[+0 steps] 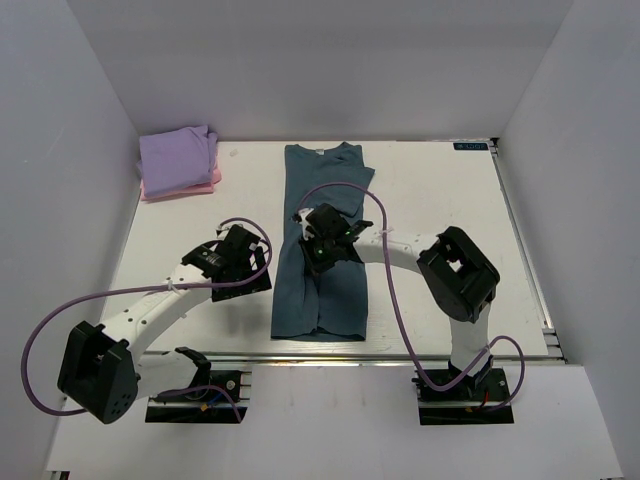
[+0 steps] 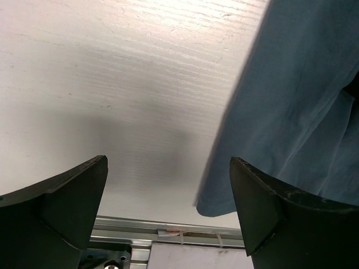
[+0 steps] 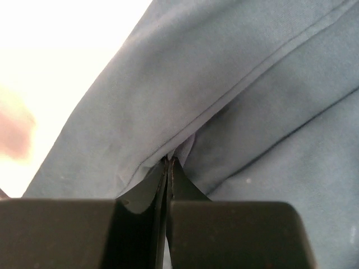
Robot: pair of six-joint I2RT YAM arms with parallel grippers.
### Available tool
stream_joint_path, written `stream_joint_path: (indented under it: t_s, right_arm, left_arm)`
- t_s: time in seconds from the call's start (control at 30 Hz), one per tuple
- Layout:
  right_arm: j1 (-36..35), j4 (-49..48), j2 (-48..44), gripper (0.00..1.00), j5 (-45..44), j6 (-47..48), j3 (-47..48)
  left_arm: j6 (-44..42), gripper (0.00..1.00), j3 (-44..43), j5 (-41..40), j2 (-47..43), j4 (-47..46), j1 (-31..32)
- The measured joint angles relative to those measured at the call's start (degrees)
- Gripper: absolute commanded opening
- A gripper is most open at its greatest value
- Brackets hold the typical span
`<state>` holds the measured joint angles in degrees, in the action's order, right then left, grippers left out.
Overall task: Fold and stack the t-shirts
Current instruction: Rotate the tshirt 90 degrees
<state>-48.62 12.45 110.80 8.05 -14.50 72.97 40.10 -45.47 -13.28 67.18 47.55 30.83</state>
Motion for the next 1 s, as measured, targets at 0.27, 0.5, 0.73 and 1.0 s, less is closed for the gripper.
stream_joint_path:
  t_s: [0.27, 0.5, 0.73, 1.0]
  right_arm:
    - [0.0, 0.1, -7.2, 0.0, -4.7, -8.6, -6.7]
    - [0.0, 1.0, -13.0, 0.0, -10.3, -15.8, -12.0]
    - [0.0, 0.6, -13.0, 0.0, -11.5, -18.1, -12.8]
    - [0.1, -0.6, -14.8, 0.0, -12.6, -21.6, -17.7]
  left_arm:
    - [-0.5, 0.99, 0.0, 0.8, 0.0, -0.3, 0.0]
    - [-3.1, 0.99, 0.0, 4.1, 3.1, -6.6, 0.0]
    - [-6.3, 0.99, -11.0, 5.3, 16.5, -11.3, 0.0]
    - [-9.9, 0.99, -36.9, 1.1, 38.9, -16.5, -1.1]
